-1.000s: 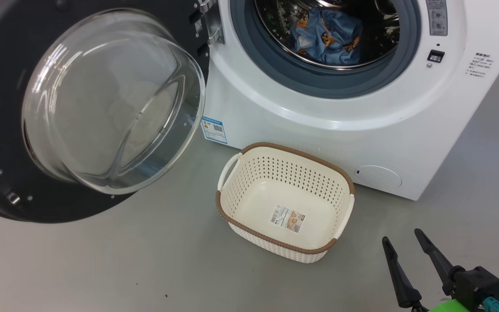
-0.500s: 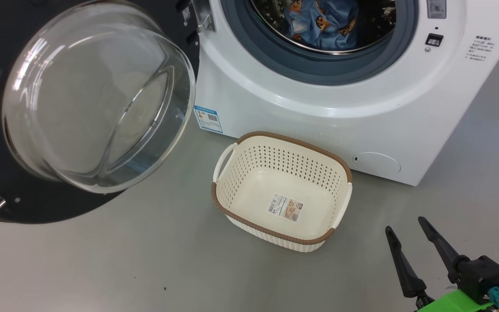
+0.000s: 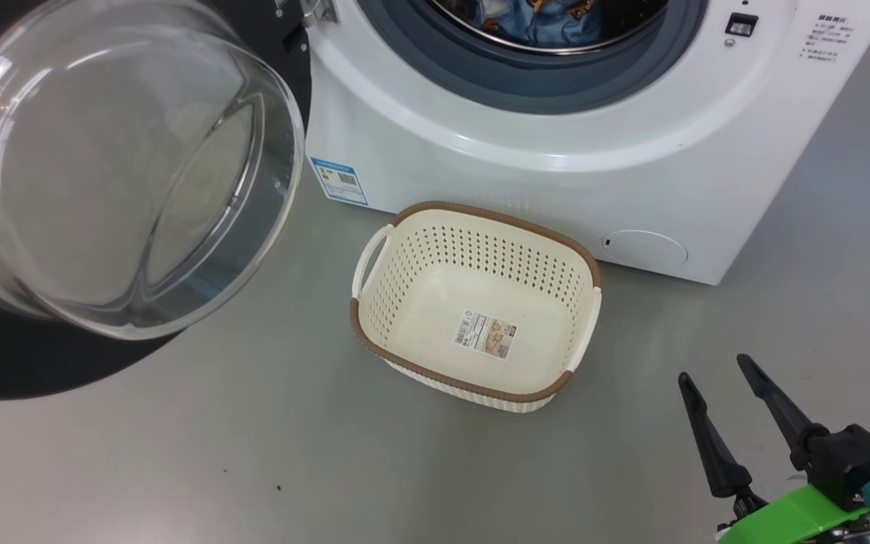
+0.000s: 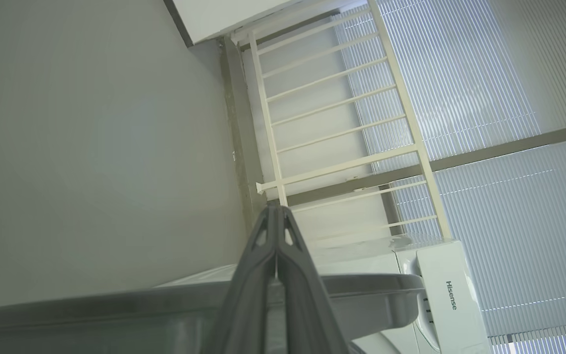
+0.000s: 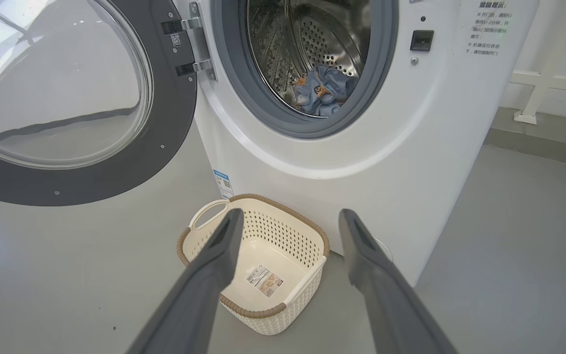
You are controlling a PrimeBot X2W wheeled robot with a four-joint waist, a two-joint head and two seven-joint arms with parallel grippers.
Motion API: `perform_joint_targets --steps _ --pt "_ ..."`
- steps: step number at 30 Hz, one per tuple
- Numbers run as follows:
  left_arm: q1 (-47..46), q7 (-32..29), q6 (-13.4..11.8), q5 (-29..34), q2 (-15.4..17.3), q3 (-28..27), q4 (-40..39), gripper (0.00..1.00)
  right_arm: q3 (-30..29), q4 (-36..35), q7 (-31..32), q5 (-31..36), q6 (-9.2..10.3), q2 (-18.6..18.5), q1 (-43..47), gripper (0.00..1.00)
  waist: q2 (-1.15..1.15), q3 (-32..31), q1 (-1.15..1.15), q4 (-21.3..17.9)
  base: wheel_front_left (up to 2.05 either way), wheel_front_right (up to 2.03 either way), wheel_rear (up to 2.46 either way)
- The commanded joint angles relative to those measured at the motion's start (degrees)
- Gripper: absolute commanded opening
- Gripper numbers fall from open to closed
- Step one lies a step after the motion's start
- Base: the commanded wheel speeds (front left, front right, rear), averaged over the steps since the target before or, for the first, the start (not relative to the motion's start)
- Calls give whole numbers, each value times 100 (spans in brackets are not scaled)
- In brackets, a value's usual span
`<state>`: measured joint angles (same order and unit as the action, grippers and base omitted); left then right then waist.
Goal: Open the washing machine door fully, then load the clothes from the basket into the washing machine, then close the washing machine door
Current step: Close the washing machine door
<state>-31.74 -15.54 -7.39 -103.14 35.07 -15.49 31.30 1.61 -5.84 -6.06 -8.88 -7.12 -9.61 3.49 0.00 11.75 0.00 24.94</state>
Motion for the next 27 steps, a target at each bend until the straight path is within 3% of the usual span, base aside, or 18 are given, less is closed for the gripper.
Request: perform_joint_targets --steps 1,27 --pt "-220 -154 -35 55 505 -93 -109 0 169 -181 0 -12 -36 -100 -185 100 0 91 0 -69 0 0 0" --pt "-84 -1252 85 107 620 416 -200 0 147 -135 -43 -32 -36 -110 -278 100 0 241 0 -117 0 0 0"
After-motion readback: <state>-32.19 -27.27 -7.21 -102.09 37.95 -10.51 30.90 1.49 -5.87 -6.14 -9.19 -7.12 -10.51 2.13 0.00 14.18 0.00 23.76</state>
